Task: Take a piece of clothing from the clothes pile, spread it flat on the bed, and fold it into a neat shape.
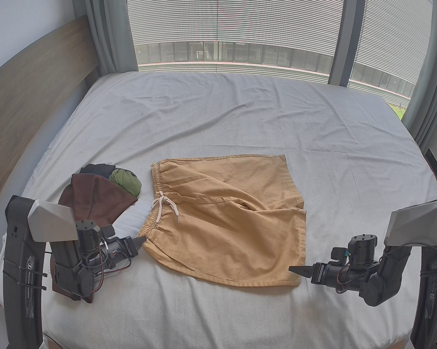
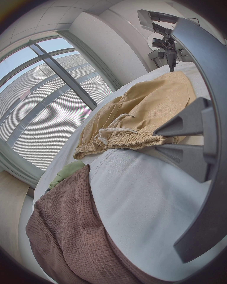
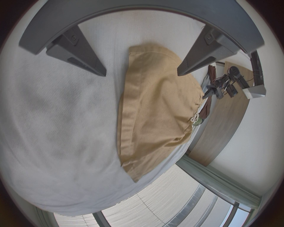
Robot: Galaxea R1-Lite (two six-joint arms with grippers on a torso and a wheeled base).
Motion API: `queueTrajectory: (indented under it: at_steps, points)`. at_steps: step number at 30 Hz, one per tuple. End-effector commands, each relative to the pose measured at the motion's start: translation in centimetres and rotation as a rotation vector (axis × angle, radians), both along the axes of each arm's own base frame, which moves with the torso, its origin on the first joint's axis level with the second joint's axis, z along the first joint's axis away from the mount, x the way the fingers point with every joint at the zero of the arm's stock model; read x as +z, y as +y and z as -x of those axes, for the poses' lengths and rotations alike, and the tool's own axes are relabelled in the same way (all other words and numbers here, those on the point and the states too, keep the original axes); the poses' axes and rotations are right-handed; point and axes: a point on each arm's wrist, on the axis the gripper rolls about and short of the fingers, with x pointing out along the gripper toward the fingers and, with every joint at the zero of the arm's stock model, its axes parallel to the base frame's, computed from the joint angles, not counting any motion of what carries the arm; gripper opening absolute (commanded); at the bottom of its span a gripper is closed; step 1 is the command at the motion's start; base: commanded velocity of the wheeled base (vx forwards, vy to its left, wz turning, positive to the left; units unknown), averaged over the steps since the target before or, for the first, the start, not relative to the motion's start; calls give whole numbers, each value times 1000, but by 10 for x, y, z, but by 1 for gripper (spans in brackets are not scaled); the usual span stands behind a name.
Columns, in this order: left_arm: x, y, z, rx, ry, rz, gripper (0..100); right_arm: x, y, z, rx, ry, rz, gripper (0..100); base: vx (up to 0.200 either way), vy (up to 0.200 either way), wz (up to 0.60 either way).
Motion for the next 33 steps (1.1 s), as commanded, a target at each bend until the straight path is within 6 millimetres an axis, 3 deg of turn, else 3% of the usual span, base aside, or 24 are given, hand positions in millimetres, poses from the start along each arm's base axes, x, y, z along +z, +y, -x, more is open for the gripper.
queueTrajectory:
  at_steps: [1,33]
  points:
    - [0,1,-1,1,-3,1,0,-16,1,6,33,59,-9,100,0,0,0]
    - [3,3,-5,10,-25,-2,0,-13,31,10,76,99,-77,100,0,0,0]
